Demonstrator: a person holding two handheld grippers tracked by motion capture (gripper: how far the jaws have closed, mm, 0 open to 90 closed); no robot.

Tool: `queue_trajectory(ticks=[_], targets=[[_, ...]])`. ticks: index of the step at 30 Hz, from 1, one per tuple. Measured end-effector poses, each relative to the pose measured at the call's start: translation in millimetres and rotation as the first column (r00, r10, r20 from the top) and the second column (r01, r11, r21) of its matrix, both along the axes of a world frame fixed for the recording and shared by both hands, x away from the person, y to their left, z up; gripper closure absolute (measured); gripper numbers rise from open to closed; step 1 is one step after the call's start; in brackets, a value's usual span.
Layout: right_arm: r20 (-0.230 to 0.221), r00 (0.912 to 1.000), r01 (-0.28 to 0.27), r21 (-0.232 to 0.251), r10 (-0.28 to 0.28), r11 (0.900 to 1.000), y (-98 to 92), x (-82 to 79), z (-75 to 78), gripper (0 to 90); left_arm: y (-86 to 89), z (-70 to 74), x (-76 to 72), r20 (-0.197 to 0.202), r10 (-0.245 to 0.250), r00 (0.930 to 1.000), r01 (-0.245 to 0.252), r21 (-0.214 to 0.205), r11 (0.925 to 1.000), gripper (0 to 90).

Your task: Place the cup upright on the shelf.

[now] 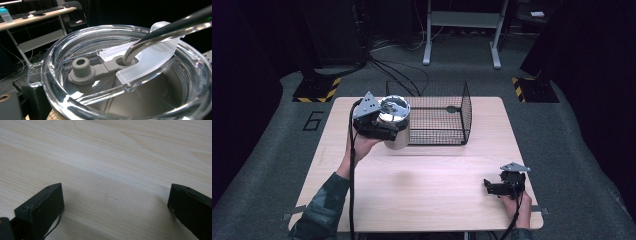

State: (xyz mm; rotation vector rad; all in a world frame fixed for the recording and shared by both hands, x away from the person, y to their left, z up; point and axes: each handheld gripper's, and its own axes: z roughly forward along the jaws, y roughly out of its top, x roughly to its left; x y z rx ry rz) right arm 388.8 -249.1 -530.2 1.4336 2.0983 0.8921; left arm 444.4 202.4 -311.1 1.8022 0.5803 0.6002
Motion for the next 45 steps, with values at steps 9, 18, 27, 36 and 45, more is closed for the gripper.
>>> queue_trajectory(ticks=[9,18,27,36,45], targets=[[0.0,1.0,0.0,0.0,0.0,1.0,0.0,0.0,0.0,0.1,-4.2,11.5,11.8,0.015,0.012,0.9998,-0.012,0.007,0.9999,4.1],[0.0,1.0,0.0,0.0,0.0,1.0,0.0,0.0,0.0,0.1,-2.5,20.0,30.4,0.015,0.05,0.9986,-0.05,0.01,0.9987,4.1],[0.0,1.0,0.0,0.0,0.0,1.0,0.0,0.0,0.0,0.1,-6.4,21.4,46.5,0.005,0.068,0.9977,-0.068,0.003,0.9977,4.1],[0.0,1.0,-0.001,-0.001,0.001,1.0,-0.1,0.0,0.0,0.1,-16.3,18.5,69.7,-0.027,0.086,0.9959,-0.085,0.008,0.9963,4.1],[0.0,1.0,0.0,0.0,0.0,1.0,0.0,0.0,0.0,0.1,-26.7,12.7,85.0,-0.04,0.096,0.9946,-0.095,0.027,0.9951,4.1]])
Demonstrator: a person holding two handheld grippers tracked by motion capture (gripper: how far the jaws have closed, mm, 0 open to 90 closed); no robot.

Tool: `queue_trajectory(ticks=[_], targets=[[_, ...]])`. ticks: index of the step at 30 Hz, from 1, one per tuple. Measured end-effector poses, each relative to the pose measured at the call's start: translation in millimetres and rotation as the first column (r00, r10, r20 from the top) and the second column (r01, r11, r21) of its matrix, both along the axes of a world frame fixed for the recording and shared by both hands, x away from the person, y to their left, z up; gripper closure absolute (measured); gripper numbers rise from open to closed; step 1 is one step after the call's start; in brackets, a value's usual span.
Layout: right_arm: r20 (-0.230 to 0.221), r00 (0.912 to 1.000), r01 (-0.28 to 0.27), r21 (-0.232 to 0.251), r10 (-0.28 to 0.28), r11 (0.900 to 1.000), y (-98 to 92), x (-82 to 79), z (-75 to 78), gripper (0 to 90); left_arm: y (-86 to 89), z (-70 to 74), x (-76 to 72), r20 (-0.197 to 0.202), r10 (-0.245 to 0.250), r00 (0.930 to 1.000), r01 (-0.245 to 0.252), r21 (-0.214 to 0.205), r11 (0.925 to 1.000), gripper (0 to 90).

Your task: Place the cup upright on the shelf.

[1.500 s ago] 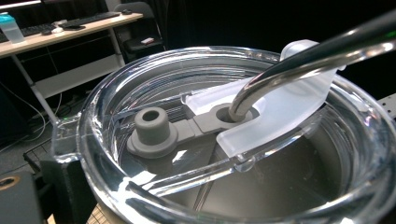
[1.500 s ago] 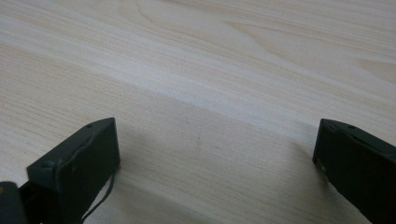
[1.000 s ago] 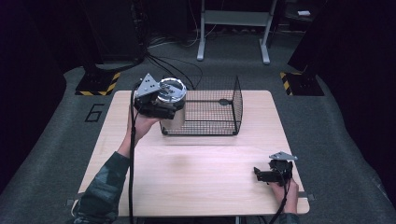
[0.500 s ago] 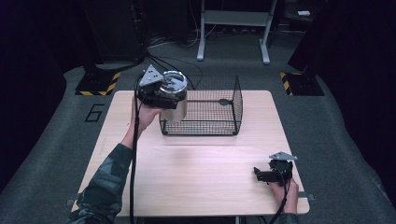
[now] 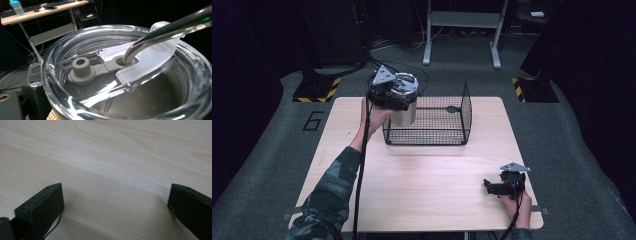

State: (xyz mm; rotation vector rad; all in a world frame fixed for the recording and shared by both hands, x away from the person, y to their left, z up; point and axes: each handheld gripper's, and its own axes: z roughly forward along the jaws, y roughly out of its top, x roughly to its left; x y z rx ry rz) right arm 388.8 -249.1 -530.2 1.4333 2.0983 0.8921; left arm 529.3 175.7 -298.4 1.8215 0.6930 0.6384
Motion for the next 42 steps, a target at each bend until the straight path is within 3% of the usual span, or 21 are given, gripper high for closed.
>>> queue_trajectory(ticks=[3,18,31,42], targets=[[0.0,1.0,0.005,0.006,-0.005,1.0,0.6,0.0,-0.1,0.1,-4.8,-4.2,8.1,-0.021,0.003,0.9998,-0.003,-0.003,1.0,4.1],[-0.007,1.0,0.003,0.015,-0.002,0.9999,0.4,-0.3,0.7,0.2,-20.6,-19.6,34.7,-0.053,0.056,0.997,-0.056,0.014,0.9984,4.1],[0.0,1.0,-0.008,0.01,0.008,0.9999,0.0,0.2,0.5,0.6,-35.4,-45.0,61.0,-0.113,0.111,0.9874,-0.11,0.009,0.9938,4.1],[0.005,1.0,-0.006,0.007,0.006,1.0,0.2,0.4,0.1,0.8,-45.0,-58.3,72.5,-0.154,0.124,0.9803,-0.12,0.032,0.9922,4.1]])
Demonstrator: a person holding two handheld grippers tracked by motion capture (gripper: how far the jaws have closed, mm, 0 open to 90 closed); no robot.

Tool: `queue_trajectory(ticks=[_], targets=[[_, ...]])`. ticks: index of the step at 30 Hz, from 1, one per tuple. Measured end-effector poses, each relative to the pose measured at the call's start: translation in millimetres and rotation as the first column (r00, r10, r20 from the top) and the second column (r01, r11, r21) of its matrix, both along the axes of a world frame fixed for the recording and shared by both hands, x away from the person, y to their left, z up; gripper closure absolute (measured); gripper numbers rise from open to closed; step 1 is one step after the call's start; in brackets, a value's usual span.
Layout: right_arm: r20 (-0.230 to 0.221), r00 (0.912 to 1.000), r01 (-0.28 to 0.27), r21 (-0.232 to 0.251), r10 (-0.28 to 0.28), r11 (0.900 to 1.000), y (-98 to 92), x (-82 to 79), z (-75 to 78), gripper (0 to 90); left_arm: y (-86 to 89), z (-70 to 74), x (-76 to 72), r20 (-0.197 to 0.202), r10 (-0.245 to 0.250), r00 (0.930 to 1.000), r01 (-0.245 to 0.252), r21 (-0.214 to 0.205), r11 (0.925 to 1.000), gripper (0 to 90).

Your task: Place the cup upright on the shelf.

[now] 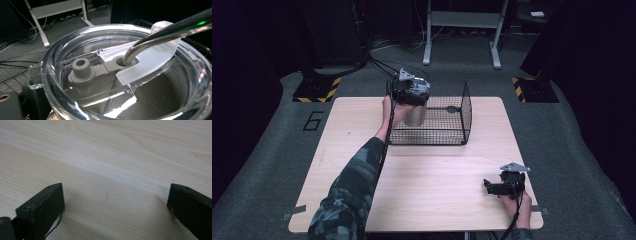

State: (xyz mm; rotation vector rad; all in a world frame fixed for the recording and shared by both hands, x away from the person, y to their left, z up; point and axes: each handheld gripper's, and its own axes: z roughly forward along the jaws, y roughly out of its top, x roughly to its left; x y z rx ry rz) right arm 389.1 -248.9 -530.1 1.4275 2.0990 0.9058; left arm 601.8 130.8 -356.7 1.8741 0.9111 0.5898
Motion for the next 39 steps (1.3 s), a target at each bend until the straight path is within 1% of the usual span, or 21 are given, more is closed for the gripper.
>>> queue_trajectory(ticks=[5,6,7,9,10,11,12,14,15,17,18,19,21,24,26,28,31,32,33,39], targets=[[0.003,1.0,0.001,-0.004,-0.001,1.0,0.0,0.2,-0.3,0.8,-2.5,-11.3,6.9,-0.032,0.013,0.9994,-0.013,-0.007,0.9999,4.0],[0.002,1.0,0.003,-0.003,-0.003,1.0,0.2,0.0,-0.2,0.9,-3.5,-16.0,10.0,-0.048,0.013,0.9988,-0.013,-0.002,0.9999,4.0],[0.002,1.0,0.002,-0.004,-0.002,1.0,0.1,0.0,-0.2,0.9,-3.6,-17.8,11.3,-0.054,0.01,0.9985,-0.009,0.016,0.9998,4.0],[0.002,1.0,0.002,-0.003,-0.002,1.0,0.2,0.0,-0.2,0.9,-5.2,-22.2,13.9,-0.063,0.015,0.9979,-0.013,0.021,0.9997,4.0],[0.002,1.0,0.002,-0.003,-0.002,1.0,0.2,0.0,-0.2,0.9,-5.2,-22.2,13.9,-0.063,0.015,0.9979,-0.013,0.021,0.9997,4.0],[0.0,1.0,0.003,-0.002,-0.003,1.0,0.3,-0.1,-0.2,0.9,-6.1,-25.8,16.5,-0.072,0.015,0.9973,-0.013,0.027,0.9995,4.0],[0.0,1.0,0.003,-0.003,-0.003,1.0,0.3,-0.1,-0.2,0.9,-6.1,-25.8,16.5,-0.072,0.015,0.9973,-0.013,0.027,0.9995,4.0],[0.0,1.0,-0.002,-0.007,0.002,1.0,-0.2,-0.2,-0.1,0.9,-6.3,-29.6,19.5,-0.084,0.016,0.9963,-0.012,0.043,0.999,4.0],[0.0,1.0,-0.002,-0.006,0.002,1.0,-0.2,-0.2,-0.1,1.1,-7.3,-31.5,20.5,-0.084,0.023,0.9962,-0.021,0.03,0.9993,4.0],[0.002,1.0,-0.005,-0.008,0.005,1.0,-0.4,0.0,-0.2,1.1,-6.9,-33.9,22.5,-0.098,0.019,0.995,-0.015,0.041,0.9991,4.0],[-0.001,1.0,-0.003,-0.006,0.003,1.0,-0.2,-0.1,0.0,1.1,-7.9,-35.9,23.4,-0.104,0.022,0.9944,-0.019,0.031,0.9993,3.9],[0.0,1.0,-0.003,-0.006,0.003,1.0,-0.2,-0.1,0.0,1.1,-7.9,-35.9,23.4,-0.104,0.022,0.9944,-0.019,0.031,0.9993,3.9],[-0.001,1.0,-0.002,-0.005,0.002,1.0,0.0,-0.2,0.0,1.1,-8.8,-40.6,25.6,-0.117,0.025,0.9928,-0.02,0.041,0.9989,4.0],[0.0,1.0,-0.002,-0.005,0.002,1.0,-0.1,-0.2,-0.1,1.1,-10.0,-43.5,27.2,-0.119,0.029,0.9925,-0.025,0.038,0.999,4.0],[0.0,1.0,-0.002,-0.006,0.002,1.0,-0.1,-0.2,-0.1,1.1,-11.2,-45.3,29.1,-0.123,0.026,0.992,-0.02,0.052,0.9984,4.0],[-0.001,1.0,0.002,-0.005,-0.002,1.0,0.3,-0.2,0.0,1.2,-11.1,-45.5,29.8,-0.125,0.027,0.9918,-0.021,0.053,0.9984,4.0],[-0.006,1.0,0.006,-0.002,-0.006,1.0,0.8,-0.8,0.2,1.3,-11.0,-47.6,31.9,-0.122,0.032,0.992,-0.028,0.031,0.9991,4.0],[-0.007,1.0,0.006,-0.001,-0.006,1.0,0.8,-0.8,0.3,1.3,-10.9,-48.1,32.1,-0.124,0.031,0.9918,-0.028,0.03,0.9992,4.0],[-0.007,1.0,0.005,-0.001,-0.005,1.0,0.7,-0.7,0.2,1.3,-10.8,-48.8,32.0,-0.122,0.033,0.992,-0.029,0.037,0.9989,3.9],[-0.005,1.0,0.005,-0.002,-0.005,1.0,0.7,-0.7,0.2,1.3,-9.6,-51.0,31.5,-0.116,0.02,0.993,-0.016,0.039,0.9991,3.9]])
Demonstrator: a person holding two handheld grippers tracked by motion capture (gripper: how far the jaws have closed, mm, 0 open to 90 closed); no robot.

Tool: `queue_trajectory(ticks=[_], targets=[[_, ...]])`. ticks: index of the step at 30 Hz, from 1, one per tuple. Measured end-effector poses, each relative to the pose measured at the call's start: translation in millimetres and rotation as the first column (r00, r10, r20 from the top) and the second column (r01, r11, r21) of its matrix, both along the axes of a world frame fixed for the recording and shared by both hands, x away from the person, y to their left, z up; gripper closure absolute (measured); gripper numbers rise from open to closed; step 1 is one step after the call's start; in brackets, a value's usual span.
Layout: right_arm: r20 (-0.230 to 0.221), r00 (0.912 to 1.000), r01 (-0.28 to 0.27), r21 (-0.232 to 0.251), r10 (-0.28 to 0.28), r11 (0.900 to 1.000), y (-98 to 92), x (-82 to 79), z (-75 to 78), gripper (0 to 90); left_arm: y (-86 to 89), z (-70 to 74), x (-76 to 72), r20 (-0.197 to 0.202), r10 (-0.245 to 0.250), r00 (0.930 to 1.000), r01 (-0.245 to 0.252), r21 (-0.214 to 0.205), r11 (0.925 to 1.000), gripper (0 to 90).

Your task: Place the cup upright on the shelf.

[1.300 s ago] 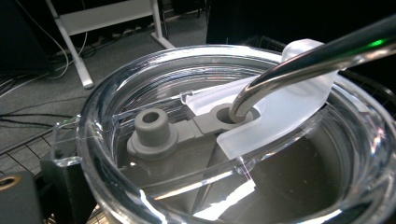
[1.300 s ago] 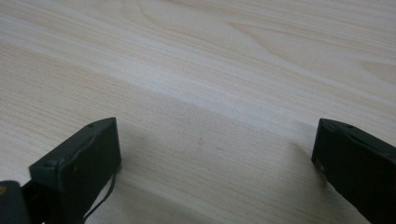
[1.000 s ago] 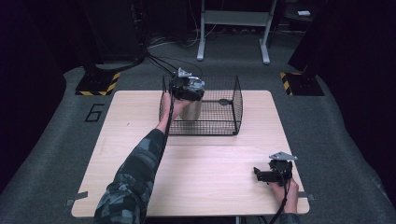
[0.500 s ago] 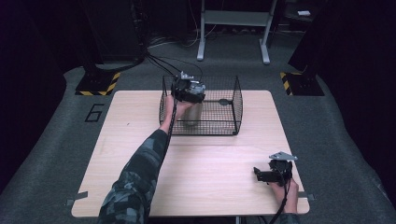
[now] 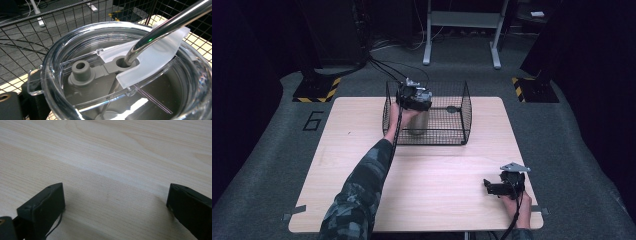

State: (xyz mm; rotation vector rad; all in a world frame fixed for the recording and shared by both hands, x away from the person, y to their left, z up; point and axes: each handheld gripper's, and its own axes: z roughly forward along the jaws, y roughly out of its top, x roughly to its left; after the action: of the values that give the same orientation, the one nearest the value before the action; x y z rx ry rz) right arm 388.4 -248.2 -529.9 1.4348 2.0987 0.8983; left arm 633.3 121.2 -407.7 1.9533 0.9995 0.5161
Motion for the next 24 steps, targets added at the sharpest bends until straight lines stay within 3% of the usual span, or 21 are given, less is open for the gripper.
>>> queue_trajectory(ticks=[5,11,17,24], targets=[[0.0,1.0,0.0,0.0,0.0,1.0,0.0,0.0,0.0,1.3,1.2,-1.4,-4.2,0.0,-0.013,0.9999,0.013,0.018,0.9997,3.9],[-0.001,1.0,0.004,0.003,-0.004,1.0,0.5,-0.3,0.1,1.4,5.9,-3.7,-13.2,-0.017,0.017,0.9997,-0.017,0.003,0.9999,3.9],[0.005,1.0,0.004,0.005,-0.004,1.0,0.4,-0.4,-0.2,1.3,6.5,-4.9,-23.2,0.0,0.014,0.9999,-0.014,0.03,0.9995,3.9],[0.004,1.0,0.003,0.005,-0.003,1.0,0.4,-0.3,-0.3,1.3,8.8,-4.7,-23.5,0.01,0.0,1.0,-0.001,0.022,0.9998,3.7]])
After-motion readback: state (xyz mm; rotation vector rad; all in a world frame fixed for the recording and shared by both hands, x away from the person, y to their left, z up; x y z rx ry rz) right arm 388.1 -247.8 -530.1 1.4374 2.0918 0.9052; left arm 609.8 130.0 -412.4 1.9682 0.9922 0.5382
